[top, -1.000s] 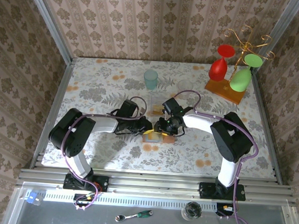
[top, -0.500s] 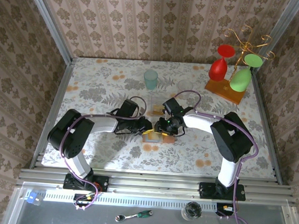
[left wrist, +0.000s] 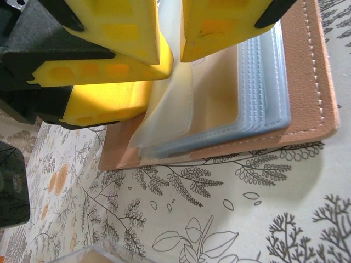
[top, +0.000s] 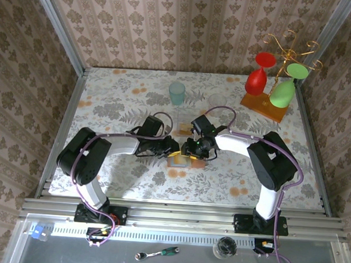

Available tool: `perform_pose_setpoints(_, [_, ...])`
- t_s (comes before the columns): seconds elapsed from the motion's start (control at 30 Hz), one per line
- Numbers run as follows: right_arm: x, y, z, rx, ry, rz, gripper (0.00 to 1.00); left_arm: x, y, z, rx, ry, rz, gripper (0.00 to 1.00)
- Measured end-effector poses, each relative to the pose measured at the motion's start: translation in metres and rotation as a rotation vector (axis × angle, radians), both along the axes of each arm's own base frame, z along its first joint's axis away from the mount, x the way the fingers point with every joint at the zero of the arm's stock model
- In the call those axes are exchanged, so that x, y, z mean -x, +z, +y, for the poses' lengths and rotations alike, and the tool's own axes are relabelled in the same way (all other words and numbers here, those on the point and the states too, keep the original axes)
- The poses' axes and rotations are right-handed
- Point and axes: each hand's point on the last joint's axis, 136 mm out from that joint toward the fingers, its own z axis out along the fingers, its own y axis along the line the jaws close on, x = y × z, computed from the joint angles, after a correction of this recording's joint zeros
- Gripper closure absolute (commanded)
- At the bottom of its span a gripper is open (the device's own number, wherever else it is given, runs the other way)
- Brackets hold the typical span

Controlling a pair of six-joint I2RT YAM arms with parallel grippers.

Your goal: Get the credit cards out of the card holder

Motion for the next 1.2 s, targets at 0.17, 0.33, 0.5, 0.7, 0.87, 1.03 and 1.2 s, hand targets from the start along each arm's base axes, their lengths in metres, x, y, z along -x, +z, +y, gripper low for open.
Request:
perform_pose_setpoints(0.17, [-0.0004, 0.0004, 0.0000, -0.005, 0.000, 0.000, 0.63, -0.0001, 0.0000, 0.0000, 0.000, 0.000, 0.000, 0.88])
perform_pose_setpoints(0.33, [-0.0001, 0.0005, 0.0000, -0.009, 0.000, -0.005, 0.63, 0.0008, -0.0012, 0.0015, -0.009, 0.002, 0.004, 0.84])
perform_pose_setpoints(0.5, [-0.0002, 0.0007, 0.0003, -0.011, 0.000, -0.005, 0.63, 0.0033, -0.0019, 0.0063, -0.036, 0.004, 0.005, 0.82])
perform_pose_setpoints(0.7, [-0.0002, 0.0008, 0.0003, -0.012, 0.000, -0.005, 0.63, 0.0042, -0.0031, 0.0067, -0.041, 0.000, 0.010, 0.82])
perform_pose_setpoints(0.87, [-0.0002, 0.0008, 0.0003, -0.012, 0.000, -0.005, 0.63, 0.0024, -0.0032, 0.0033, -0.026, -0.006, 0.006, 0.83])
perform_pose_setpoints(1.03, [-0.0002, 0.0008, 0.0003, -0.012, 0.000, -0.005, 0.63, 0.0006, -0.0039, 0.0006, -0.013, -0.008, 0.002, 0.84])
perform_pose_setpoints(1.2, [-0.0003, 0.0009, 0.0004, -0.012, 0.001, -0.005, 0.63, 0.0002, -0.0045, -0.0006, -0.006, -0.007, 0.007, 0.88])
